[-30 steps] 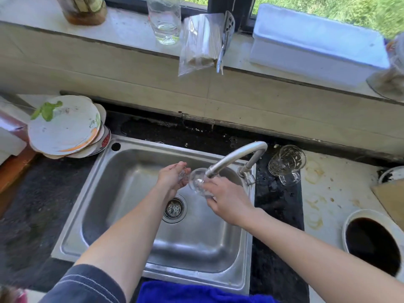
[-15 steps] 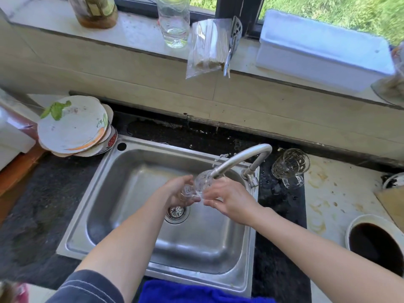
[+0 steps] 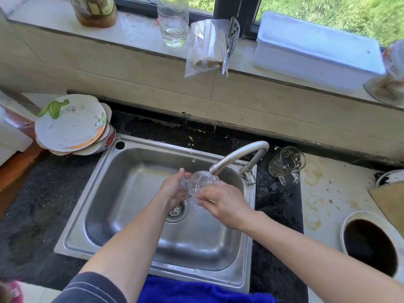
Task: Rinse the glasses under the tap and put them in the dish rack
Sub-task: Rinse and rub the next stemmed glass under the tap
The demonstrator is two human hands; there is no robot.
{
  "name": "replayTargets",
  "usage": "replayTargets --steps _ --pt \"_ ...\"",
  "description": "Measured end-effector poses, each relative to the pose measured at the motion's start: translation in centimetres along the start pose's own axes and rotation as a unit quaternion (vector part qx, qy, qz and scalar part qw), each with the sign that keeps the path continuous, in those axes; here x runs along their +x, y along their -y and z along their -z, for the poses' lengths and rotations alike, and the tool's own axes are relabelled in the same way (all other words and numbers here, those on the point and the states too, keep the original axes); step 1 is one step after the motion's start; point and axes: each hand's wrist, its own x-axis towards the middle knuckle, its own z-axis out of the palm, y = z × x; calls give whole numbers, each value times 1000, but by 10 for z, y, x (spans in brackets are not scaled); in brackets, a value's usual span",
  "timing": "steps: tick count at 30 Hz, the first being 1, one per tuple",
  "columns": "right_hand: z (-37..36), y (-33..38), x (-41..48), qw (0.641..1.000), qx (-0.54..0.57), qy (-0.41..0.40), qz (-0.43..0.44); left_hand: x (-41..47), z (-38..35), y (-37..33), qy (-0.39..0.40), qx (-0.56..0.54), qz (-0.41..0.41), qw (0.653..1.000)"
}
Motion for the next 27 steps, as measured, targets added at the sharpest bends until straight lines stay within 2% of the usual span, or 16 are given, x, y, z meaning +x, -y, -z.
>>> replayTargets --steps 2,4,11,14,17,21,23,25,27 --pt "2 -15 -6 997 -46 23 53 -5 1 -3 12 81 55 995" --pt "2 -12 -2 996 -67 34 43 -7 -4 -3 9 105 71 992" --pt "1 8 -1 990 -40 58 -119 -4 -11 3 -65 -52 -30 996" --pt "0 15 8 990 -23 15 -136 -8 -17 9 -66 -74 -31 995" --pt "-3 15 4 993 0 32 -116 -6 -9 11 -75 -96 -42 992" --pt "1 10 2 989 -11 48 -142 -8 -6 15 -77 -17 -41 996" --pt "-2 14 4 992 -13 51 -117 -8 -5 16 -67 33 -24 997" --pt "6 11 -1 991 3 90 -95 -8 3 14 -70 74 -25 995" --pt "17 3 -3 987 15 120 -109 -6 8 12 -74 112 -41 990"
